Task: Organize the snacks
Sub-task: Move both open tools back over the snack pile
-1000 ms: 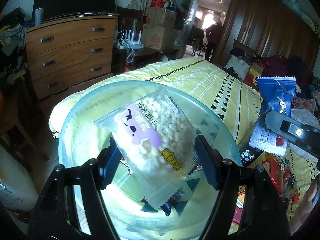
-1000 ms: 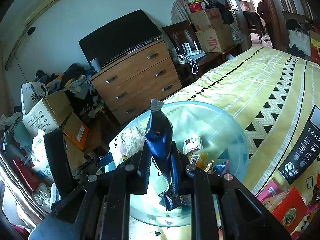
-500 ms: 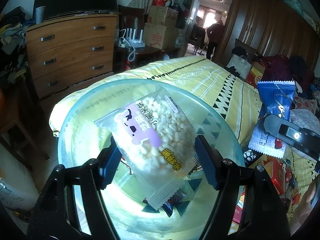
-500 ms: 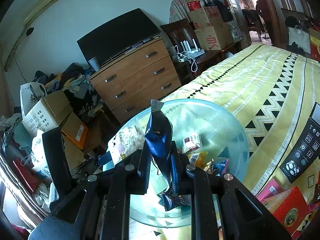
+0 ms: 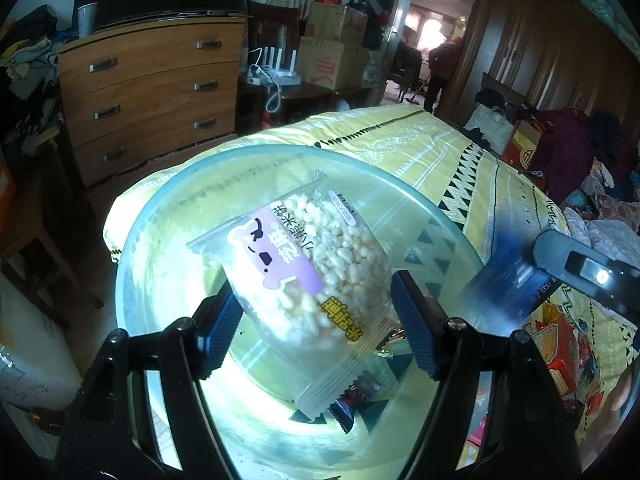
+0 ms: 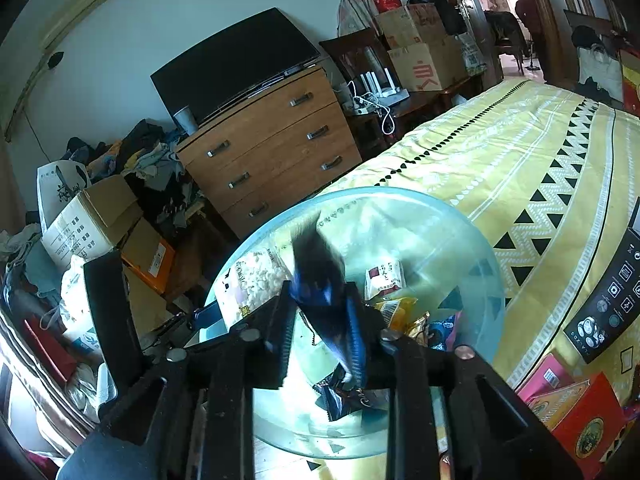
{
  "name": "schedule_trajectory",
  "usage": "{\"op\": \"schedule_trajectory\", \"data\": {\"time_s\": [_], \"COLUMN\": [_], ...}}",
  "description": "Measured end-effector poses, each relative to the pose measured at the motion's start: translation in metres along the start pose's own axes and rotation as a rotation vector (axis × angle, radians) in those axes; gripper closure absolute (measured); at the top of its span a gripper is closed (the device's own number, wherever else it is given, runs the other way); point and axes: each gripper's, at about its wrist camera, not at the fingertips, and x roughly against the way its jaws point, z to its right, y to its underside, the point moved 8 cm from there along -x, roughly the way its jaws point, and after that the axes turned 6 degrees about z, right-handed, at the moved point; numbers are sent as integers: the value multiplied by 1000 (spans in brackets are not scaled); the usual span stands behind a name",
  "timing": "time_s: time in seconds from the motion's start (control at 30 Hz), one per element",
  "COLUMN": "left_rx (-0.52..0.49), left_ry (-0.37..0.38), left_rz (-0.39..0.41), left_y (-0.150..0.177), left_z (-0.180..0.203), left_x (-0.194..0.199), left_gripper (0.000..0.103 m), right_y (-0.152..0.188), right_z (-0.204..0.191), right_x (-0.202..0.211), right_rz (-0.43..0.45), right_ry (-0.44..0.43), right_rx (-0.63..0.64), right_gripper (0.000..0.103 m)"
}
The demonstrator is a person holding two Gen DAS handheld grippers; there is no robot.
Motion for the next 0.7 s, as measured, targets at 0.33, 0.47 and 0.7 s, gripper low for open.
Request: {"op": "schedule_trajectory", "data": {"time_s": [0.33,0.47,0.7], "left_rx": [-15,-22,-94], "left_ry": [-61,-57,77], "left_rz": [38,103,203], "left_y": [0,-7,-15], "left_z": [-5,3,62], "left_x": [6,22,60], "left_gripper": [12,10,5], "right_y": [-4,-2,54], "right_z": [0,-7,22], "right_x": [23,57,167], "right_rz": [54,121,282], "right_ry": [47,113,317], "right_rx": [9,84,167], "right_gripper": [45,32,11]}}
